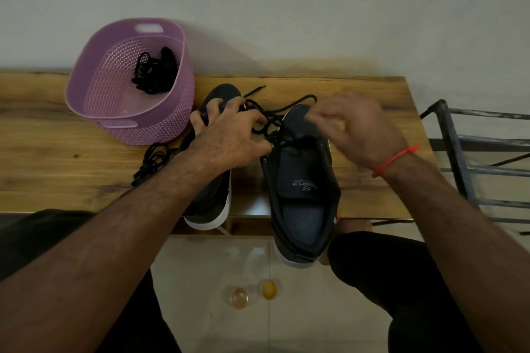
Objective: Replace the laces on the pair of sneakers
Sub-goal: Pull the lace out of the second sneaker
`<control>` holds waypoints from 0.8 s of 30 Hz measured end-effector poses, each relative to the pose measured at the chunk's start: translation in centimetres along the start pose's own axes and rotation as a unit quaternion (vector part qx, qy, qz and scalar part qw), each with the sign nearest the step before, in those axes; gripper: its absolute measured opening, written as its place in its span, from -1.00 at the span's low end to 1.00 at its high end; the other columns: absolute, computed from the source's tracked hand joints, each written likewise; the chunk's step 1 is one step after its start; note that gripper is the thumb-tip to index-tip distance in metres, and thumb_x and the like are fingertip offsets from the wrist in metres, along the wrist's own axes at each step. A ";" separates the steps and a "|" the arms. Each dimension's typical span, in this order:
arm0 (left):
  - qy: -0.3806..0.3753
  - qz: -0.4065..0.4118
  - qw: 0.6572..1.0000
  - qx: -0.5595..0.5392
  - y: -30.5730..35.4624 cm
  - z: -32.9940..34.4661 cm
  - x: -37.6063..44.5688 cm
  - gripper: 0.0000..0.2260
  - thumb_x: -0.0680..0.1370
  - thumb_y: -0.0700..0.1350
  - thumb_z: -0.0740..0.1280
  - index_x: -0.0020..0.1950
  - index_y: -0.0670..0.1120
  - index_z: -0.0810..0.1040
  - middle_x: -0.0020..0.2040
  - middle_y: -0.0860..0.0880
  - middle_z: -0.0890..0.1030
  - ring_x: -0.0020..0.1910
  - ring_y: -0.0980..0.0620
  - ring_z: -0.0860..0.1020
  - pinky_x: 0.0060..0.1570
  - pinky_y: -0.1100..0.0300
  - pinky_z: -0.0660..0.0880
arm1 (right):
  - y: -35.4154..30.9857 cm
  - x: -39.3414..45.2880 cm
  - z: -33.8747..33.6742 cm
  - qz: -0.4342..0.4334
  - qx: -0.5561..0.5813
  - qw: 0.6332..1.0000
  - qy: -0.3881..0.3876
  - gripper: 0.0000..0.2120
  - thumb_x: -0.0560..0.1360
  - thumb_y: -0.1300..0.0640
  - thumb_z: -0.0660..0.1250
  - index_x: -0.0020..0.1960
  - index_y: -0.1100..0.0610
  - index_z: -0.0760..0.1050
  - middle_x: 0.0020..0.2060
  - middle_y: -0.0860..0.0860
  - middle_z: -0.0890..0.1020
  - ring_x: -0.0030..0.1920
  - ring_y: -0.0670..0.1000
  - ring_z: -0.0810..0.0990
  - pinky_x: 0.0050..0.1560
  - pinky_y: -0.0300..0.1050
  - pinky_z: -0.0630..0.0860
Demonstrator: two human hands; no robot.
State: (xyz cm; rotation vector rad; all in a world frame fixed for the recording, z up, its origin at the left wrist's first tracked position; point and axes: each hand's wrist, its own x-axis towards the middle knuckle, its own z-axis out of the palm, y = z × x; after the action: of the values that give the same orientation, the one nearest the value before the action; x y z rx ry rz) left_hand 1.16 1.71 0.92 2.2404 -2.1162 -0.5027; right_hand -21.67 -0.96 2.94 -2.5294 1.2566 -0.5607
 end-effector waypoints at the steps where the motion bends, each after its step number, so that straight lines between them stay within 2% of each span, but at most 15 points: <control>1: 0.000 -0.002 1.000 0.001 0.0 0.0 0.0 -0.50 0.46 0.27 0.41 0.39 0.33 0.42 0.61 0.07 0.13 0.55 -0.16 -0.01 0.39 -0.24 0.04 | 0.5 0.2 -0.6 0.033 0.027 0.999 0.026 -0.79 0.62 0.06 0.30 0.06 0.13 0.68 -0.03 0.02 0.71 0.01 0.07 0.61 0.08 0.09 0.52; 4: 0.004 -0.001 1.000 0.002 -0.2 0.0 0.0 -0.49 0.45 0.27 0.41 0.39 0.33 0.42 0.61 0.06 0.12 0.55 -0.15 -0.01 0.39 -0.24 0.03 | 1.9 0.2 -1.8 0.097 0.040 0.994 0.021 -0.78 0.62 0.03 0.30 0.07 0.10 0.68 -0.04 0.01 0.70 0.01 0.00 0.62 0.04 -0.06 0.55; 6: 0.006 0.003 1.000 0.000 -0.1 0.0 -0.1 -0.47 0.46 0.28 0.40 0.41 0.32 0.40 0.61 0.05 0.11 0.56 -0.16 -0.01 0.39 -0.24 0.04 | 1.5 -0.2 -1.5 0.077 0.041 0.996 0.010 -0.79 0.61 0.03 0.30 0.05 0.10 0.66 0.00 0.01 0.67 0.05 -0.01 0.59 0.07 -0.11 0.52; 9: 0.002 0.004 1.000 -0.005 0.0 -0.1 0.0 -0.42 0.46 0.28 0.40 0.46 0.30 0.34 0.62 0.02 0.09 0.56 -0.16 -0.02 0.41 -0.25 0.03 | -1.0 -0.4 1.1 0.017 0.021 0.996 -0.087 -0.77 0.59 -0.03 0.29 0.11 0.06 0.62 0.22 0.03 0.58 0.27 0.05 0.48 0.30 0.10 0.42; 11: 0.000 0.004 1.000 -0.003 0.1 -0.1 0.0 -0.39 0.46 0.28 0.40 0.48 0.30 0.31 0.63 0.02 0.08 0.56 -0.15 -0.02 0.41 -0.25 0.03 | -2.4 -0.4 2.9 0.022 -0.018 0.986 -0.167 -0.71 0.59 -0.13 0.26 0.21 -0.03 0.56 0.36 -0.03 0.46 0.43 0.04 0.31 0.40 0.16 0.29; 12: -0.001 0.003 1.000 -0.001 0.1 -0.2 0.0 -0.39 0.46 0.29 0.40 0.49 0.30 0.31 0.63 0.02 0.07 0.56 -0.16 -0.03 0.41 -0.24 0.03 | -2.7 -0.4 3.4 0.030 -0.025 0.984 -0.175 -0.71 0.60 -0.13 0.24 0.23 -0.05 0.55 0.36 -0.06 0.45 0.44 0.04 0.29 0.41 0.16 0.26; 17: -0.003 0.001 1.000 0.000 0.1 -0.1 0.0 -0.40 0.46 0.30 0.40 0.47 0.30 0.33 0.63 0.03 0.06 0.57 -0.16 -0.03 0.41 -0.24 0.02 | -2.0 -0.1 2.9 0.042 -0.013 0.989 -0.139 -0.80 0.62 0.00 0.25 0.16 -0.04 0.60 0.15 -0.10 0.59 0.31 0.03 0.41 0.33 0.16 0.34; 18: -0.003 0.002 1.000 0.001 0.2 0.0 0.0 -0.40 0.46 0.30 0.39 0.47 0.31 0.33 0.63 0.03 0.06 0.57 -0.16 -0.03 0.41 -0.24 0.02 | -1.8 -0.1 2.7 0.040 0.001 0.990 -0.134 -0.81 0.62 0.02 0.27 0.14 -0.02 0.62 0.12 -0.10 0.61 0.27 0.02 0.44 0.31 0.10 0.36; 20: -0.001 0.003 1.000 0.006 0.3 0.0 0.0 -0.39 0.46 0.31 0.39 0.48 0.30 0.32 0.63 0.02 0.06 0.56 -0.17 -0.03 0.41 -0.25 0.02 | -1.6 0.1 2.1 0.048 0.043 0.992 -0.104 -0.84 0.60 0.08 0.31 0.10 0.03 0.65 0.06 -0.08 0.64 0.15 -0.05 0.49 0.22 -0.21 0.40; 21: 0.000 0.003 1.000 0.009 0.3 0.0 0.0 -0.39 0.46 0.31 0.39 0.48 0.30 0.32 0.62 0.02 0.07 0.56 -0.17 -0.03 0.41 -0.26 0.02 | -1.5 0.2 1.7 0.064 0.073 0.992 -0.075 -0.86 0.59 0.11 0.34 0.07 0.05 0.67 0.01 -0.08 0.66 0.09 -0.09 0.52 0.12 -0.34 0.39; 22: 0.001 0.004 1.000 0.011 0.2 0.0 0.0 -0.39 0.45 0.31 0.39 0.48 0.29 0.32 0.62 0.02 0.07 0.56 -0.17 -0.03 0.41 -0.26 0.02 | -1.3 0.4 1.2 0.088 0.112 0.989 -0.037 -0.87 0.58 0.15 0.36 0.03 0.06 0.68 -0.04 -0.08 0.67 0.03 -0.12 0.56 0.06 -0.37 0.40; 24: 0.001 0.005 1.000 0.012 0.1 0.1 0.0 -0.39 0.45 0.29 0.40 0.47 0.29 0.33 0.61 0.02 0.08 0.56 -0.17 -0.04 0.41 -0.28 0.00 | -0.5 0.7 -0.1 0.147 0.227 0.960 0.076 -0.87 0.57 0.20 0.36 -0.01 0.05 0.67 -0.12 -0.12 0.68 -0.02 -0.19 0.61 0.09 -0.34 0.48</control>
State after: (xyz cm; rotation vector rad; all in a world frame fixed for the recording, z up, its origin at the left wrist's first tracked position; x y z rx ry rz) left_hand 1.08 1.70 0.85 2.2398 -2.1438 -0.4754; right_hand -21.00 -1.25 3.39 -1.9152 1.3397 -0.8680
